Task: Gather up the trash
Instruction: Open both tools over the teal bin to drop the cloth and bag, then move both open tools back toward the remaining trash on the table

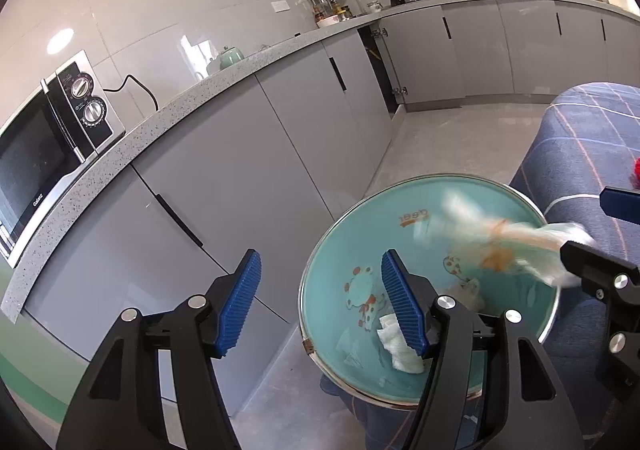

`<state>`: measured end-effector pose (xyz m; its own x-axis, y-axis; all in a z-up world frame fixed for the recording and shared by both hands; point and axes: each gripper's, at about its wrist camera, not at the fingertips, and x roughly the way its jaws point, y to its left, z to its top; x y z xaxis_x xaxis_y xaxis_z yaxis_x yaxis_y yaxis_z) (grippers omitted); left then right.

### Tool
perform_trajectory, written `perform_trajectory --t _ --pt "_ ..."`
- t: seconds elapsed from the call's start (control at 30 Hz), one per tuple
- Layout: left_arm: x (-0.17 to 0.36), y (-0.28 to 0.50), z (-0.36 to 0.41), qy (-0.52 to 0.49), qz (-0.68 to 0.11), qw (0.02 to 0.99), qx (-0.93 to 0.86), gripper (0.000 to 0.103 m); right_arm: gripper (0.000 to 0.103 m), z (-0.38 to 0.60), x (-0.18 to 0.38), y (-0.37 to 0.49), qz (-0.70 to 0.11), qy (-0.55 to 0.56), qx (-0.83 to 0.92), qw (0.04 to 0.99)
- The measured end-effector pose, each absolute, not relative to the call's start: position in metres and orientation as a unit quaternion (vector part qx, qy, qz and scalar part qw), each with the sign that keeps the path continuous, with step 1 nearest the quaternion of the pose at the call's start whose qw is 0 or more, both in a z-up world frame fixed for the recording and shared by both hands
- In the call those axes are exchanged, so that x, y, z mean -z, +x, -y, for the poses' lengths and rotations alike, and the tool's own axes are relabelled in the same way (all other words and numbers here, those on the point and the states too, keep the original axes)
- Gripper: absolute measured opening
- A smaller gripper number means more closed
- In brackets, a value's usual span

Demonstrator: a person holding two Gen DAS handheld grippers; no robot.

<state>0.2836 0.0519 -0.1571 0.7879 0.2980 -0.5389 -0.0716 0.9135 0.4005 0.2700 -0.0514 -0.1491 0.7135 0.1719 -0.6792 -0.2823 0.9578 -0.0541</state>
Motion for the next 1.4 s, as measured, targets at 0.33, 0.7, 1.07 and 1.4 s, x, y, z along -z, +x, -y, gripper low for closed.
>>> perform_trajectory --t 0.33,0.7,1.07,1.4 --pt "0.15 0.276 -0.048 0.178 -0.303 0.931 -0.095 0.076 0.051 0.063 0.142 0.258 -0.349 -0.068 -0.112 0.928" --pt "0.143 0.256 -0.041 0.176 -0.295 0.934 -0.095 0.085 0.055 0.076 0.136 0.234 -0.342 -0.068 -0.09 0.933" --pt "0.134 0.221 -0.015 0.183 -0.287 0.937 -0.078 0.086 0.058 0.106 0.128 0.193 -0.331 -0.059 -0.062 0.94" --pt "0.124 0.185 0.022 0.172 -0.272 0.946 -0.032 0.096 0.06 0.158 0.114 0.13 -0.302 -0.049 -0.003 0.952"
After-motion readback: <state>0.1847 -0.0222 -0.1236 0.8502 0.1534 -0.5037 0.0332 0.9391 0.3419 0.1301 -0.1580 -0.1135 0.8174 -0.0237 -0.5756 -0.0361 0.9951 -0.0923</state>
